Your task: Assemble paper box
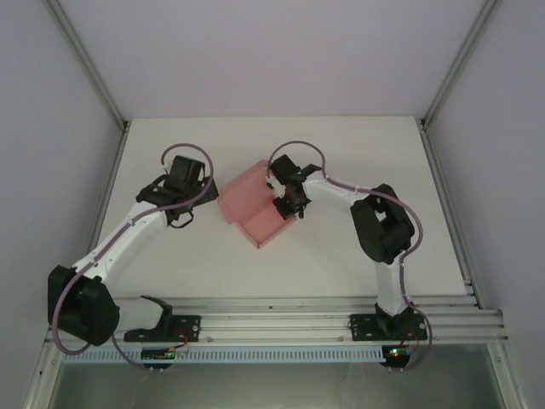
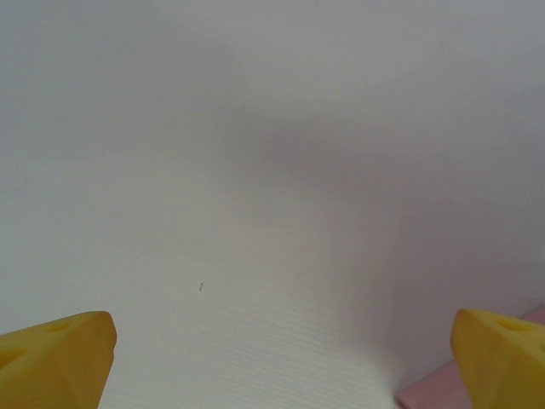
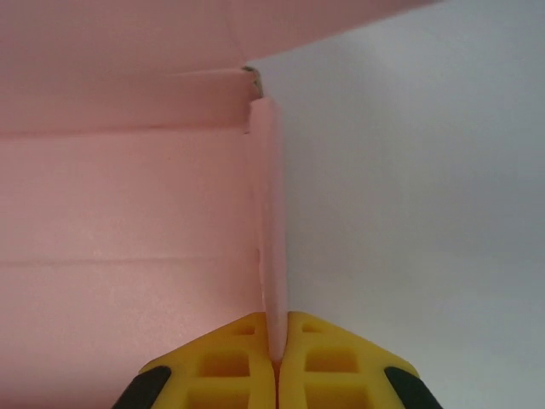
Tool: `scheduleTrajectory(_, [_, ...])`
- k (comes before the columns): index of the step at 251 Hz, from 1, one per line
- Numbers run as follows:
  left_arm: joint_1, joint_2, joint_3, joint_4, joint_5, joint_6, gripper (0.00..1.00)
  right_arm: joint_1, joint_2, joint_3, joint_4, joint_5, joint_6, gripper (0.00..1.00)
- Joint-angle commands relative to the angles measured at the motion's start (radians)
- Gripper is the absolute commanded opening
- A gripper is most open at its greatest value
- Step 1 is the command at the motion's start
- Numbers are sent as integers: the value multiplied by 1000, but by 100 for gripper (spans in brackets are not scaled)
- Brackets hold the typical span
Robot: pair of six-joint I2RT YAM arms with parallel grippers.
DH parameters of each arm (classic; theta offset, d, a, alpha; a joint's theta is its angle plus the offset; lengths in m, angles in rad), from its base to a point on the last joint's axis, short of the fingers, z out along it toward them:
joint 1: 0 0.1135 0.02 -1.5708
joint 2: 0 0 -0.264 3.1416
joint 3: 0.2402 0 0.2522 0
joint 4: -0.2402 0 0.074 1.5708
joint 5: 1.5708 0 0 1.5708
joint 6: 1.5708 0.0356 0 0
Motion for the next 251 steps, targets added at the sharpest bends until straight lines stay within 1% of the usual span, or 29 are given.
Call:
scheduleTrajectory(1, [6, -20, 16, 23, 28, -4, 100, 21, -49, -35, -136, 180, 434, 0])
scheduleTrajectory(12, [6, -15, 17, 50, 39, 2, 100, 26, -62, -58, -141, 215, 508, 0])
scheduleTrajectory(16, [7, -12, 17, 51, 42, 2, 100, 29, -69, -68, -138, 217, 531, 2])
scheduleTrajectory(26, [6, -6, 19, 50, 46, 6, 100, 34, -82, -93, -137, 191, 579, 6])
scheduleTrajectory(46, [6, 9, 24, 43, 54, 12, 100, 46, -115, -147, -78, 188, 633, 11])
scheduleTrajectory(53, [6, 12, 25, 40, 58, 14, 100, 53, -128, -165, -79, 167, 664, 12])
scheduleTrajectory(69, [6, 22, 25, 40, 69, 18, 100, 67, -153, -192, -38, 178, 678, 12])
scheduleTrajectory(84, [6, 27, 21, 54, 91, 31, 100, 79, -157, -190, -60, 165, 679, 12])
scheduleTrajectory(97, [6, 30, 20, 67, 114, 49, 99, 81, -153, -184, -72, 161, 666, 15])
scheduleTrajectory(119, [6, 37, 19, 96, 167, 90, 100, 82, -150, -186, -66, 141, 657, 23])
scheduleTrajectory(124, [6, 39, 18, 103, 184, 102, 100, 81, -151, -185, -68, 138, 656, 26])
scheduleTrajectory(137, [6, 42, 16, 126, 235, 142, 100, 83, -161, -190, -62, 138, 651, 30])
scheduleTrajectory(148, [6, 48, 19, 144, 281, 182, 100, 82, -177, -191, -60, 128, 641, 39])
scheduleTrajectory(157, [5, 54, 23, 160, 326, 218, 100, 82, -197, -194, -53, 143, 635, 45])
scheduleTrajectory(165, [5, 64, 33, 166, 366, 246, 100, 82, -217, -196, -51, 145, 612, 55])
scheduleTrajectory(169, [5, 68, 40, 169, 387, 262, 100, 80, -228, -196, -51, 152, 602, 58])
scheduleTrajectory(184, [5, 91, 60, 187, 462, 326, 100, 66, -270, -197, -36, 183, 551, 58])
scheduleTrajectory(196, [5, 116, 80, 197, 500, 377, 99, 33, -298, -188, -30, 169, 481, 64])
scheduleTrajectory(211, [7, 160, 120, 189, 552, 447, 100, -23, -332, -185, 17, 75, 347, 76])
scheduleTrajectory(227, [6, 221, 190, 131, 587, 505, 100, -84, -355, -177, 45, -52, 197, 90])
scheduleTrajectory(233, [6, 245, 217, 107, 599, 525, 99, -103, -360, -174, 74, -93, 140, 98])
scheduleTrajectory(251, [6, 308, 276, 72, 666, 611, 100, -153, -361, -158, 100, -173, -3, 99])
